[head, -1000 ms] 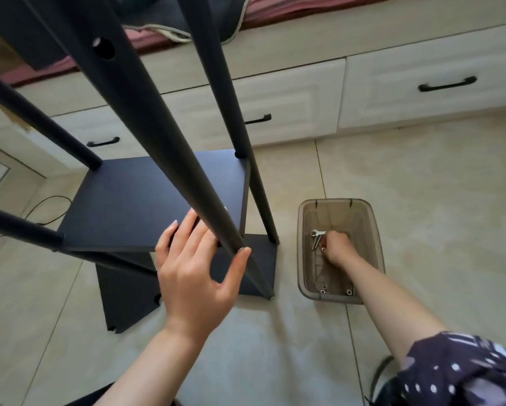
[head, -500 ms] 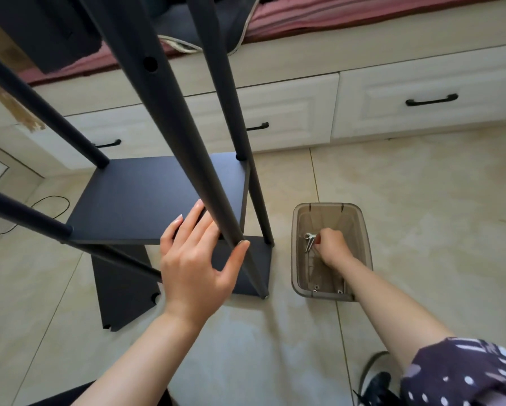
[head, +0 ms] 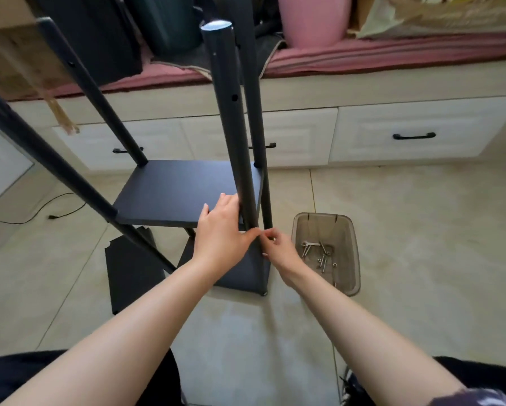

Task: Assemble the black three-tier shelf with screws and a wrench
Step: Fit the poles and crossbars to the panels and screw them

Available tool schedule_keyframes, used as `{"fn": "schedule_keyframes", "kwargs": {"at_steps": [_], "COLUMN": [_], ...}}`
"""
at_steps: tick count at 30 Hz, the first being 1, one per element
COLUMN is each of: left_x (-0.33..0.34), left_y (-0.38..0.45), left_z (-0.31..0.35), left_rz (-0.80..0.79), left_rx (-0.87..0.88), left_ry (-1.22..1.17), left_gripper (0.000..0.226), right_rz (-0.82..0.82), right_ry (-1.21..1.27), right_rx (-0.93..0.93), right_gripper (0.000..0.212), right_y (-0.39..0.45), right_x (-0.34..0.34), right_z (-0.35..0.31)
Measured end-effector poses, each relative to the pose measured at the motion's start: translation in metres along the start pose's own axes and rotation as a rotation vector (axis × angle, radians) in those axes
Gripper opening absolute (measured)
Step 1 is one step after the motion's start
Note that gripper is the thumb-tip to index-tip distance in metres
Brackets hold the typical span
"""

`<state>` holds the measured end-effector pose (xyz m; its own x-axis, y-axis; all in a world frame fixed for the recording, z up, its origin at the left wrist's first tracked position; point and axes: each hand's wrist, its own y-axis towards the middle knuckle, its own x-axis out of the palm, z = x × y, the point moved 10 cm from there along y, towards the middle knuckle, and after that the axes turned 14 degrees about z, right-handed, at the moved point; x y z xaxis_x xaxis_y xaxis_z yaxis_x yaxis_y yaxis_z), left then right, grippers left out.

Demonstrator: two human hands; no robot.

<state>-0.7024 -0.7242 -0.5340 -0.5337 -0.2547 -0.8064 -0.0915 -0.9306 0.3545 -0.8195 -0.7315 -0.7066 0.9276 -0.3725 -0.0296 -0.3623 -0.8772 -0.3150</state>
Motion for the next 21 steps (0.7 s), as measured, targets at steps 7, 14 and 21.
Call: {"fn": "schedule_keyframes", "kwargs": {"at_steps": [7, 14, 21], "left_x": [-0.010, -0.075, -0.131], "left_y": [0.006, 0.037, 0.053], "left_z": [-0.002, -0.048, -0.120], "left_rz": [-0.075, -0.054, -0.026], "left_rx": [-0.099, -0.183, -0.262], "left_ry": [-0.046, -0.218, -0.405], "left_gripper": [0.049, 0.064, 0.034], "right_rz": [0.000, -0.088, -0.077], "right_ry": [-0.025, -0.130, -0.206], "right_rx": [0.003, -0.064, -0.133], "right_gripper": [0.024, 0.024, 0.015], "right_y": [-0.014, -0.027, -0.041], "right_x": [0.009, 0.056, 0.123], "right_z": [-0.016, -0.067, -0.109]}}
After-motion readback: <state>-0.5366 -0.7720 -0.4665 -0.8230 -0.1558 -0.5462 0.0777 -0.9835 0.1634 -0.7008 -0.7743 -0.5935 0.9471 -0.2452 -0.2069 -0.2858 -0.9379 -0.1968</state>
